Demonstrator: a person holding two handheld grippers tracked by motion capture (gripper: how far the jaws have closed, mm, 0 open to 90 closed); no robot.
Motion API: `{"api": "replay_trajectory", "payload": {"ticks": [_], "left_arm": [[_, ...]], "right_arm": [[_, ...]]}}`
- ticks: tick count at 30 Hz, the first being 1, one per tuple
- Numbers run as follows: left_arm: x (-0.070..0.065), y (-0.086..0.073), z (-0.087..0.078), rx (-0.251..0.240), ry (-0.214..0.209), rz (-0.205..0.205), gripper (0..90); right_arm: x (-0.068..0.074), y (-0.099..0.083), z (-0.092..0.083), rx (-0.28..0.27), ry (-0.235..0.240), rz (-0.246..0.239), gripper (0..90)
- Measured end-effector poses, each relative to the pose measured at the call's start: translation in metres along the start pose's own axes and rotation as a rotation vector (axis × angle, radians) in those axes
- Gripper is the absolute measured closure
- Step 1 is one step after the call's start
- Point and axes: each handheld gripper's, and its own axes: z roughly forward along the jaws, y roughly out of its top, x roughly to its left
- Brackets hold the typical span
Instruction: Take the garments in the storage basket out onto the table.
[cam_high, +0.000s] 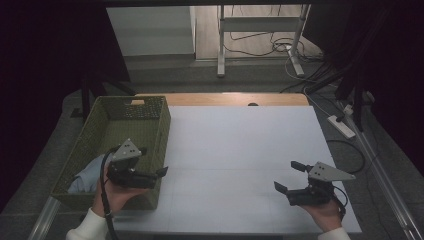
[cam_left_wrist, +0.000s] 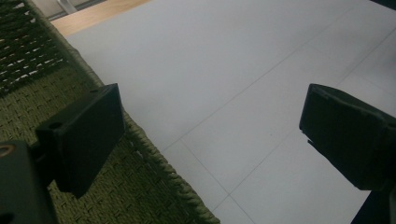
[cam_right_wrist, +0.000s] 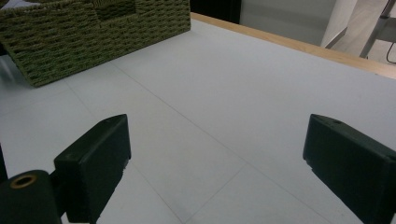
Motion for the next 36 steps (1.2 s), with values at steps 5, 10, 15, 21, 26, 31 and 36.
{"api": "replay_trajectory", "payload": {"ticks": [5, 10, 15, 21, 26, 31, 36], "left_arm": [[0.008, 0.001, -0.004, -0.005, 0.014, -0.015, 7.0], [0.018, -0.002, -0.006, 0.004, 0.011, -0.031, 7.6], [0.025, 0.002, -0.009, 0.013, 0.028, -0.028, 7.5], [0.032, 0.004, -0.010, 0.024, 0.051, -0.042, 7.6], [0.038, 0.006, -0.009, 0.044, 0.063, -0.041, 7.5], [0.043, 0.010, -0.012, 0.055, 0.078, -0.030, 7.5], [0.046, 0.011, -0.015, 0.064, 0.102, -0.027, 7.5]], "right_arm": [[0.002, 0.000, 0.001, 0.008, -0.006, -0.007, 7.9], [0.003, 0.001, 0.002, 0.010, -0.009, -0.008, 7.9], [0.004, -0.001, 0.006, 0.030, 0.000, -0.013, 7.9], [0.004, -0.005, 0.007, 0.051, -0.006, -0.022, 7.9], [0.002, -0.005, 0.007, 0.043, -0.017, -0.011, 7.9], [0.001, -0.004, 0.009, 0.041, -0.019, -0.007, 7.9], [0.002, -0.005, 0.012, 0.057, -0.015, -0.018, 7.9]]}}
